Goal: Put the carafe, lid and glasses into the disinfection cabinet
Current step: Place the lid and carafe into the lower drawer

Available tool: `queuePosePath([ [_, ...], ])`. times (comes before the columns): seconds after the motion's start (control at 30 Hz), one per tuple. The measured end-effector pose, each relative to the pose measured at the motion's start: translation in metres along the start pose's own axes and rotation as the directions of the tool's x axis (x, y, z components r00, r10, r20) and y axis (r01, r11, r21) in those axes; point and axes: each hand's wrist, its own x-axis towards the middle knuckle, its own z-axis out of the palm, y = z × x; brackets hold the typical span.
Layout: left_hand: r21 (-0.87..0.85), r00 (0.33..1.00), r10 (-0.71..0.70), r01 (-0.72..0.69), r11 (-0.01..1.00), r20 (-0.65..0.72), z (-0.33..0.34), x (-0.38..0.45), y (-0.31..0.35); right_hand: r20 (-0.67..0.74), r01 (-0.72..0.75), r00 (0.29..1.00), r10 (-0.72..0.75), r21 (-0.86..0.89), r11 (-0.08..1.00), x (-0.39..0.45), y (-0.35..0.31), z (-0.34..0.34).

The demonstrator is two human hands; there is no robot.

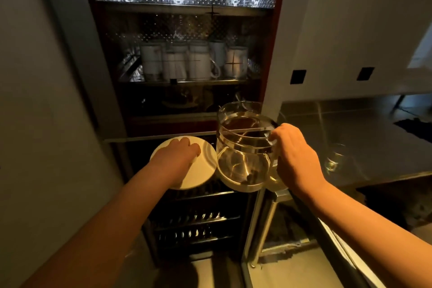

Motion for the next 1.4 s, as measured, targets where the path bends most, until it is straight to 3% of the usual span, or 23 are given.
queuePosePath([
  [0.33,-0.004,0.987,-0.078,0.08,0.997,0.137,0.048,-0.001,-0.006,0.102,0.029,0.994,-0.036,0.068,0.997,-0.012,0.001,0.053],
  [0.77,-0.091,0.98,-0.019,0.037,0.995,0.198,0.097,0.052,-0.032,0.149,-0.057,0.988,0.044,0.08,0.995,-0.008,0.01,0.083],
  [1.4,-0.118,0.976,0.027,-0.001,0.993,0.218,0.179,0.125,-0.062,0.057,-0.088,0.995,0.087,0.003,0.996,-0.021,-0.006,0.123],
])
